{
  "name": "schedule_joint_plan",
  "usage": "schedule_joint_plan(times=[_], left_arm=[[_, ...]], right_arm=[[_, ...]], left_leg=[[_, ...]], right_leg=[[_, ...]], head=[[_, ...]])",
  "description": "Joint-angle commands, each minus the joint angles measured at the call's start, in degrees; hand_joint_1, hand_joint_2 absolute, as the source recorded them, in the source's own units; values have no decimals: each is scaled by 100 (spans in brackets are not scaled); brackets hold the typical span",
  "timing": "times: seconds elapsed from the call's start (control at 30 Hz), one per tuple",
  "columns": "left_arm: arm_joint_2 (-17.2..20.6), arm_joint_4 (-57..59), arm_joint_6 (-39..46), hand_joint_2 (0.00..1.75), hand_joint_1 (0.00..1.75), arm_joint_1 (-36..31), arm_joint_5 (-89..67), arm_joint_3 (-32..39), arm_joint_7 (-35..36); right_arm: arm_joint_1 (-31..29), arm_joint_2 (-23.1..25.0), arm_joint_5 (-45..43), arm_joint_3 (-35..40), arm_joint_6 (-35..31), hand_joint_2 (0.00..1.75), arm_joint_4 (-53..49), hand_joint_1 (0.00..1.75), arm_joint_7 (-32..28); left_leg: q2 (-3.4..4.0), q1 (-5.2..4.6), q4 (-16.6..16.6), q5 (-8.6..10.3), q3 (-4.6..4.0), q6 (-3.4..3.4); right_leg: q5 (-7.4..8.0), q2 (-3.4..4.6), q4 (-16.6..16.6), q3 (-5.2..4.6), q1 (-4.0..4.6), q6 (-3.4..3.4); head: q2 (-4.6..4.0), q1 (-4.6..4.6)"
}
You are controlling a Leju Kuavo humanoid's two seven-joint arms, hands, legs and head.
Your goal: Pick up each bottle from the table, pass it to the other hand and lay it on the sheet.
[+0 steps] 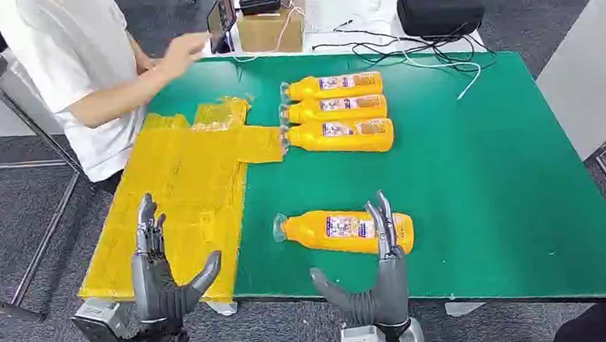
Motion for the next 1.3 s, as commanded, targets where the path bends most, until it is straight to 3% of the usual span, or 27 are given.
schedule_joint_plan(times=[0.03, 0.43, 0.57, 0.7, 0.97, 1.3], left_arm=[[-138, 31, 75, 175, 0, -168, -29, 336, -8], [-274, 569, 39, 175, 0, -229, 3, 218, 58], [-248, 766, 105, 175, 0, -194, -123, -185, 116], [-168, 1523, 73, 175, 0, -639, -28, -852, -14], [-329, 2549, -67, 175, 0, -1455, 257, -1312, -157], [-335, 2724, -173, 175, 0, -1467, 454, -1585, -219]], right_arm=[[-201, -126, -27, 175, 0, 175, 368, 0, 0], [-530, -185, 22, 82, 0, 175, 1535, 0, 0], [-826, -281, 169, -207, 75, 175, 2199, 0, 476], [-1137, -363, 607, -578, 12, 175, 2356, 0, 518], [-1931, -688, 1024, -623, 55, 175, 3166, 0, 965], [-2560, -588, 1602, -242, 398, 175, 4249, 0, 1412]], left_leg=[[6, 5, -5, -4, 15, -7], [3, 7, -14, -3, 34, -8], [-2, 2, -12, 1, 21, -4], [-16, 0, -11, 6, 18, -4], [-13, 0, -4, 8, 16, -4], [8, 1, -1, 1, 20, -4]], right_leg=[[-1, 4, -6, 14, 6, -10], [0, 1, -19, 36, 7, -11], [1, -3, -14, 22, 2, -6], [1, -17, -14, 22, 0, -6], [7, -14, -11, 21, 2, -5], [5, 7, -7, 19, 3, -4]], head=[[0, 0], [2, -2], [2, 0], [0, 0], [0, -2], [0, -2]])
